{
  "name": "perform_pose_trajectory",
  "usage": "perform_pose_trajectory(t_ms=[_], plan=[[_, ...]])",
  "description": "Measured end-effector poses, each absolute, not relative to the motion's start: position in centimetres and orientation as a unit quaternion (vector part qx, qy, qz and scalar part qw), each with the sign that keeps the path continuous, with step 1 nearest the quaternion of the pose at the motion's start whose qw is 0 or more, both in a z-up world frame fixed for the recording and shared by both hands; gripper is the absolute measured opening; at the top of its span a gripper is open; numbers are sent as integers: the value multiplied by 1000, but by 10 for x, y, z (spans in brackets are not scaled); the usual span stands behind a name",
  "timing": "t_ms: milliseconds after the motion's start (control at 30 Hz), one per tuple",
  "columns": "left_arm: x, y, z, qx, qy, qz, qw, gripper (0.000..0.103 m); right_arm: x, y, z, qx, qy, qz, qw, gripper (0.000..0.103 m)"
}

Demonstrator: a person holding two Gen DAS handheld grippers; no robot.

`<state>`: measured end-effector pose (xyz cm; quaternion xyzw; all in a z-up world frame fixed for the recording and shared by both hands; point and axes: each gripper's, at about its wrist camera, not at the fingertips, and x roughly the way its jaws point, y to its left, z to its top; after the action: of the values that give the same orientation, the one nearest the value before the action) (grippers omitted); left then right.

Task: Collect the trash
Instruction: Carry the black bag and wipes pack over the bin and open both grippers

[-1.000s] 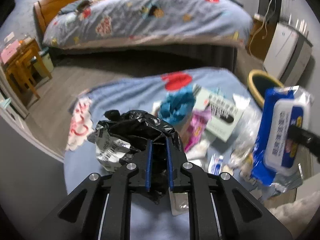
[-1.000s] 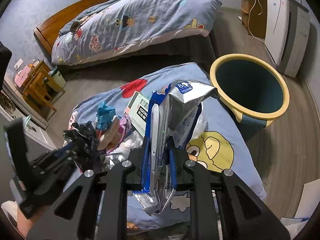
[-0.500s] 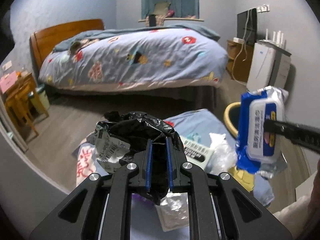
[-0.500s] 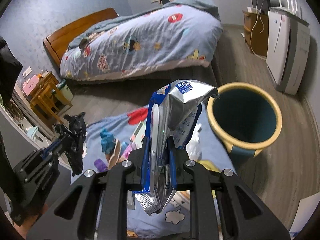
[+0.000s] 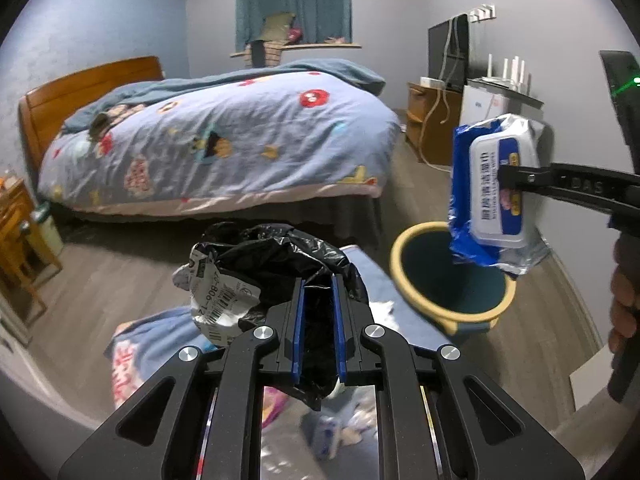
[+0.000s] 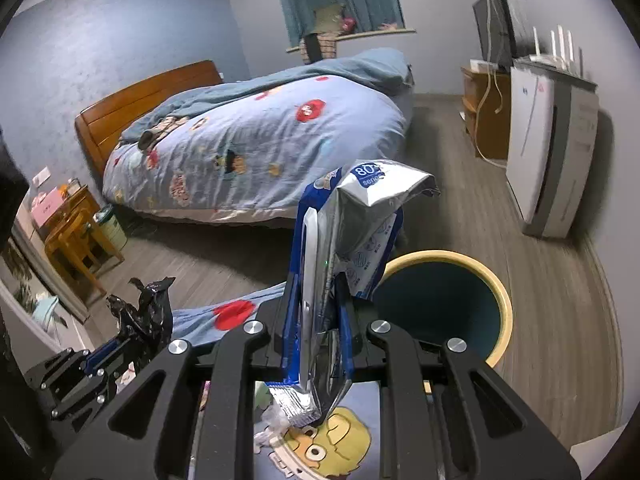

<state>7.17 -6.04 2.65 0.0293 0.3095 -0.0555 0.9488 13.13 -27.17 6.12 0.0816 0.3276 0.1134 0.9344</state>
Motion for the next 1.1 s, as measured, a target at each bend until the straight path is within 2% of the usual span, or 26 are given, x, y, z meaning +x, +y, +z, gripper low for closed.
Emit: perform_pose_trajectory(t_ms=[567,933,1100], plan=[[145,-152,7,62,329,-151,930,13,225,-333,11,85,384,41,919,18],[184,-178,-17,75,350,-184,915,13,258,-394,-38,112,432,-24,895,18],[196,-185,-32,41,366,-208,906,14,263,-414,-59,132,452,-38,881,18]])
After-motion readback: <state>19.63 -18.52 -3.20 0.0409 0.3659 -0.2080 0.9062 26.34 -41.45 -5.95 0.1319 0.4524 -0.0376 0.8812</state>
